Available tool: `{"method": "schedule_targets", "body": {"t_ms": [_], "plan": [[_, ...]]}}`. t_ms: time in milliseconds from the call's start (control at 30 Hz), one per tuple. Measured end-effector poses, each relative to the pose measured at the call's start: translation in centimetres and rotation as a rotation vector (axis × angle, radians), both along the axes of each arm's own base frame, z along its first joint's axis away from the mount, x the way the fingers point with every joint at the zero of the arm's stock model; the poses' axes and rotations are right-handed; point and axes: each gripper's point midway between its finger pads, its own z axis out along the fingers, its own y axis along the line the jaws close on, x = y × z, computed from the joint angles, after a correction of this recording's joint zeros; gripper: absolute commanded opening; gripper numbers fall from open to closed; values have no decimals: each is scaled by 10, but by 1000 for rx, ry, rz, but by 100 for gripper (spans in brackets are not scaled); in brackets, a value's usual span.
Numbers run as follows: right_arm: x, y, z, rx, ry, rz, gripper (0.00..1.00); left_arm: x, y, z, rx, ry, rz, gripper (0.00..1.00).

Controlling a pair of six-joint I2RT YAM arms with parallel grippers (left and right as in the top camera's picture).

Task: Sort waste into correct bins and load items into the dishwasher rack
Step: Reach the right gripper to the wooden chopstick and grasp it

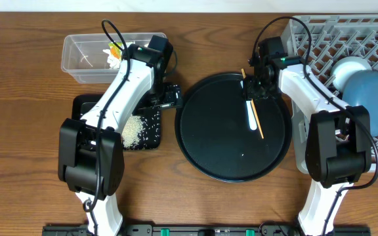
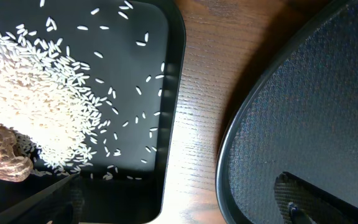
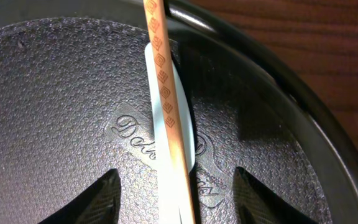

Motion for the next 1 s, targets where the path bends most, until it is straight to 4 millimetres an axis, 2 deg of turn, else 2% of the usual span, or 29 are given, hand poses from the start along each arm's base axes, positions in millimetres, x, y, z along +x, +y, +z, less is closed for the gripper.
{"method": "schedule_targets", "body": {"t_ms": [233, 733, 1000], "plan": [[1, 0, 0, -13, -5, -8, 53, 1, 0, 0, -1, -2, 0, 98], [-1, -2, -11, -26, 20, -30, 34, 4, -1, 0, -5, -16, 0, 98], [-2, 3, -12, -26, 21, -22, 31, 4, -1, 0, -5, -16, 0, 98]]}}
